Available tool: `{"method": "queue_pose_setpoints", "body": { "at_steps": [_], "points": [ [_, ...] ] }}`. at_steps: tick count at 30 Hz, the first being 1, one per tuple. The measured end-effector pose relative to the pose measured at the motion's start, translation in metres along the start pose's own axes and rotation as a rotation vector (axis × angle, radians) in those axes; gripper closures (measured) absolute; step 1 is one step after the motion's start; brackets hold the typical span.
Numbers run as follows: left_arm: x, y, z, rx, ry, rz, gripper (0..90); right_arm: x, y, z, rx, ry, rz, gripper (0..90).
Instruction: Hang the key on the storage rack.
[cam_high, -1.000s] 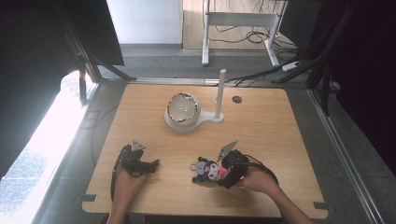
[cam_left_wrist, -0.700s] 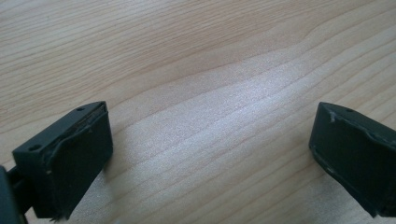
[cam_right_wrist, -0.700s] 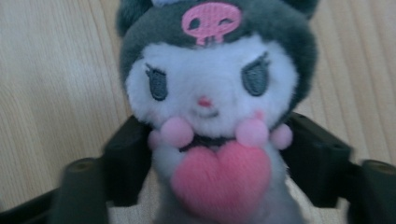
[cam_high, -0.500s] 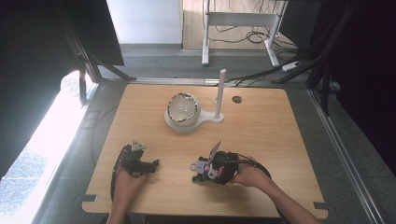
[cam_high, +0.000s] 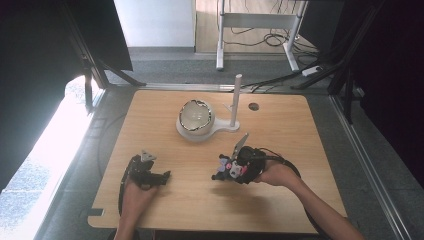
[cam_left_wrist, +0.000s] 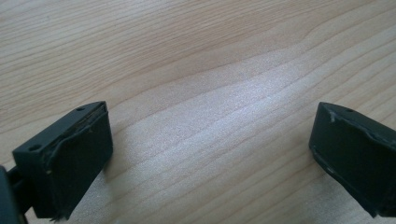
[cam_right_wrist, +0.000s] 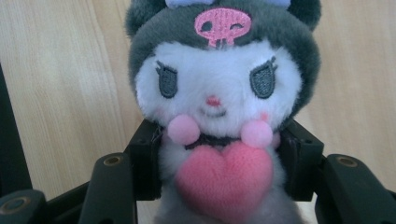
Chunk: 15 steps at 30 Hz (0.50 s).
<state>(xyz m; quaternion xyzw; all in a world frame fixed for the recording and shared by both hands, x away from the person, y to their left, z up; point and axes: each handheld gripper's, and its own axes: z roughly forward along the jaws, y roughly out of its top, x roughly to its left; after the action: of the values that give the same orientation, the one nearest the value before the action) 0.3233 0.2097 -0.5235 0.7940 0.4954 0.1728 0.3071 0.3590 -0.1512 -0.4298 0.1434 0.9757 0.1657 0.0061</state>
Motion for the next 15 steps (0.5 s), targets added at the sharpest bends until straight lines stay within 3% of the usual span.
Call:
{"method": "queue_pose_setpoints", "body": {
  "at_steps": [11, 15],
  "points": [
    [0.000, 0.000, 0.000, -0.002, 0.001, 0.001, 0.0, -0.027, -0.002, -0.030, -0.032, -0.024, 0.037, 43.2],
    [0.000, 0.000, 0.000, -0.003, 0.001, 0.001, 0.0, -0.041, -0.003, -0.047, -0.049, -0.034, 0.076, 43.2]
  ]
}}
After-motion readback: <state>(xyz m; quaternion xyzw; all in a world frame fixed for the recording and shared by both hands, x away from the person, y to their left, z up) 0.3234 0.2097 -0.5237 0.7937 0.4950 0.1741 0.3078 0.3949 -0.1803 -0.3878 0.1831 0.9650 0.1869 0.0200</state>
